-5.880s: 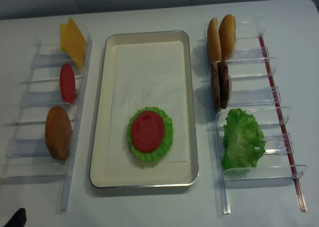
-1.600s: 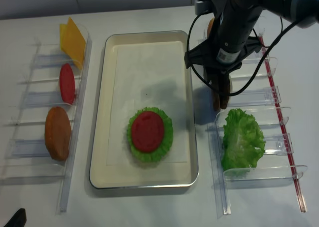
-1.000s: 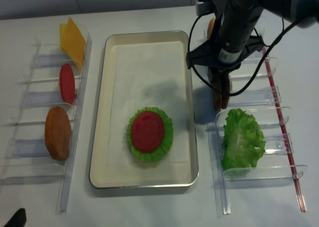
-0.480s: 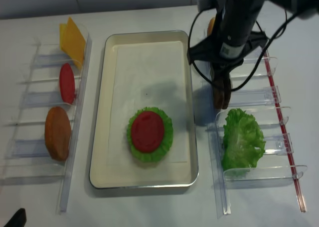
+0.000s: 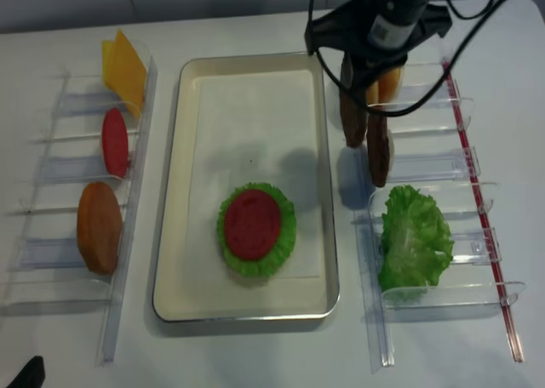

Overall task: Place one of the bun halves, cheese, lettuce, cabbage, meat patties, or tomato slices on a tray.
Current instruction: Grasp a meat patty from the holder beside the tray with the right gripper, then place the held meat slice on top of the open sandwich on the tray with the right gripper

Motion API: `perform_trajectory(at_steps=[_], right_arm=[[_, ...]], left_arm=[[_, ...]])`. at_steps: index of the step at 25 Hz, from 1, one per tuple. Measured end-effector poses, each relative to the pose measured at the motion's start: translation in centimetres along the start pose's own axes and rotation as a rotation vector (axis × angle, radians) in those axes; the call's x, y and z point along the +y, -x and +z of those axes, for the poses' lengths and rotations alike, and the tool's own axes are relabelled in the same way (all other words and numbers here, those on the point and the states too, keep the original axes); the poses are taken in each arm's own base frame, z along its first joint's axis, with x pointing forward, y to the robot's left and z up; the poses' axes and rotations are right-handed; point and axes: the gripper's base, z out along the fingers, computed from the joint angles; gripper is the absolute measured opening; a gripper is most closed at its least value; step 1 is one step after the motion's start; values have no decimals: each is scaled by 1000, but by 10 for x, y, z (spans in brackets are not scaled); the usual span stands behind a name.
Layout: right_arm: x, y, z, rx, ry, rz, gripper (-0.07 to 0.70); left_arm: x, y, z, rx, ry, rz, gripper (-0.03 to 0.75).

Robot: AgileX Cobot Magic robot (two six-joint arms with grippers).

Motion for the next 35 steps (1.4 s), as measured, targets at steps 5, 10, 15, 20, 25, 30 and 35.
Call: perform_trajectory(at_steps=[5, 10, 15, 20, 25, 30, 35], right_arm=[[4, -13, -30, -59, 28, -41, 171], [6, -37, -50, -79, 63, -94, 171], [4, -66, -62, -85, 94, -125, 171], [7, -91, -71, -152, 182, -142, 171], [11, -114, -70, -196, 303, -144, 171], [11, -131, -57, -213, 378, -137, 171], [13, -143, -35, -213, 509, -130, 170]], left_arm=[[0, 0, 0, 0, 0, 0, 462], [0, 0, 0, 0, 0, 0, 462], [0, 0, 0, 0, 0, 0, 462], [0, 0, 0, 0, 0, 0, 462], [0, 0, 0, 0, 0, 0, 462], [0, 0, 0, 0, 0, 0, 462], [0, 0, 0, 0, 0, 0, 462]])
